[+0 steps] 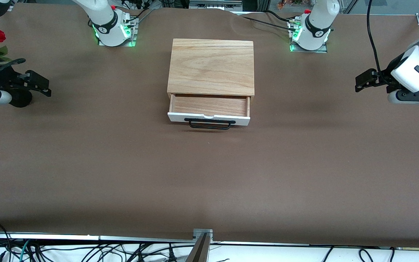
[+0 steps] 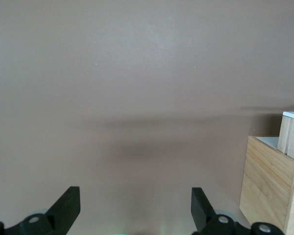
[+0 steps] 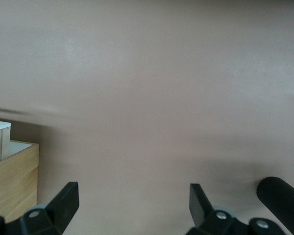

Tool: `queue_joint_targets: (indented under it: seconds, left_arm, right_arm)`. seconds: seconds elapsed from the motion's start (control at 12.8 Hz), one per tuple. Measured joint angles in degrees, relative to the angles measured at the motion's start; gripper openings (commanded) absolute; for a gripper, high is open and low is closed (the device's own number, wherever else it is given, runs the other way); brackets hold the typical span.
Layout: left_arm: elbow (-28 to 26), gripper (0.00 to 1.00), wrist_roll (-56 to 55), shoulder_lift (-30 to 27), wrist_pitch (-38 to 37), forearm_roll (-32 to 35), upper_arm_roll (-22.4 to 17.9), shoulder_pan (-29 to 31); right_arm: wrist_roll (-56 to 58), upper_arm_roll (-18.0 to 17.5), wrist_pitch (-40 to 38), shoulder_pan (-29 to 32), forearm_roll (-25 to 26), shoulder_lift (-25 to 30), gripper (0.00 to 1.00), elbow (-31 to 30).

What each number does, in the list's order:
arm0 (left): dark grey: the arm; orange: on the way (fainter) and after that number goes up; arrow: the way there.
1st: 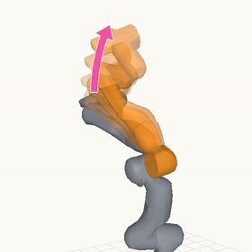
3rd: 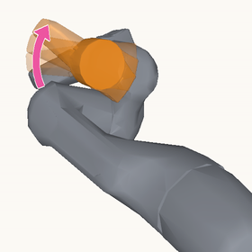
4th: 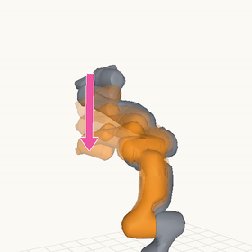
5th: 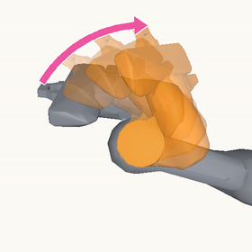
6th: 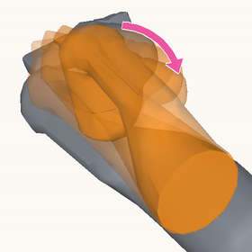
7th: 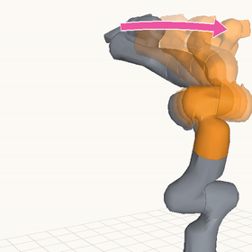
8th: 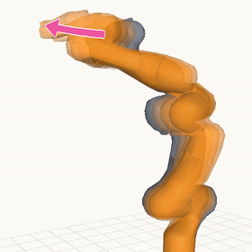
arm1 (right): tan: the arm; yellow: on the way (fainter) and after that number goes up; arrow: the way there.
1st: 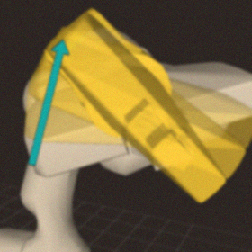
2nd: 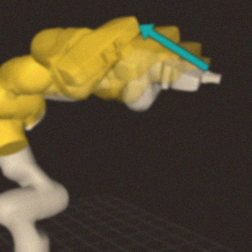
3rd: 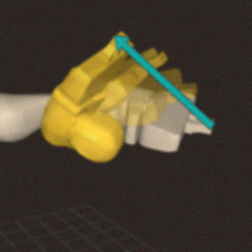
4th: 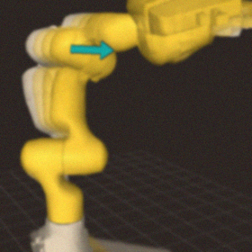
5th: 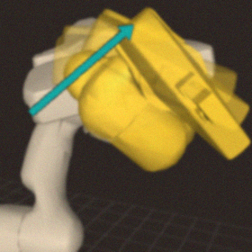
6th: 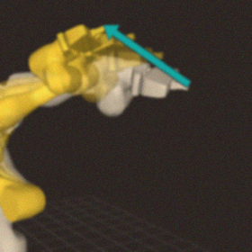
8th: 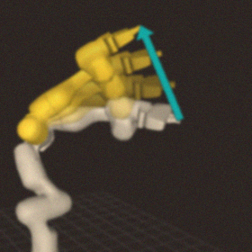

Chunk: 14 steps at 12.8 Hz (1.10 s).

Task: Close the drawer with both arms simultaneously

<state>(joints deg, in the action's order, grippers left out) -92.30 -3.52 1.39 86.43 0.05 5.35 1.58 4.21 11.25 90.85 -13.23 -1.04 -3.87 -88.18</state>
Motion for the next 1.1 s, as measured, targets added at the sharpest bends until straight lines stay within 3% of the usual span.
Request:
queue_joint_targets:
  seconds: [1.1]
  left_arm:
    - [0.00,1.00,0.00,0.25,-0.53,-0.29,0.17,-0.46]
  right_arm:
    - [0.00,-0.82,-0.49,-1.36,0.42,-0.76,1.00,-0.16]
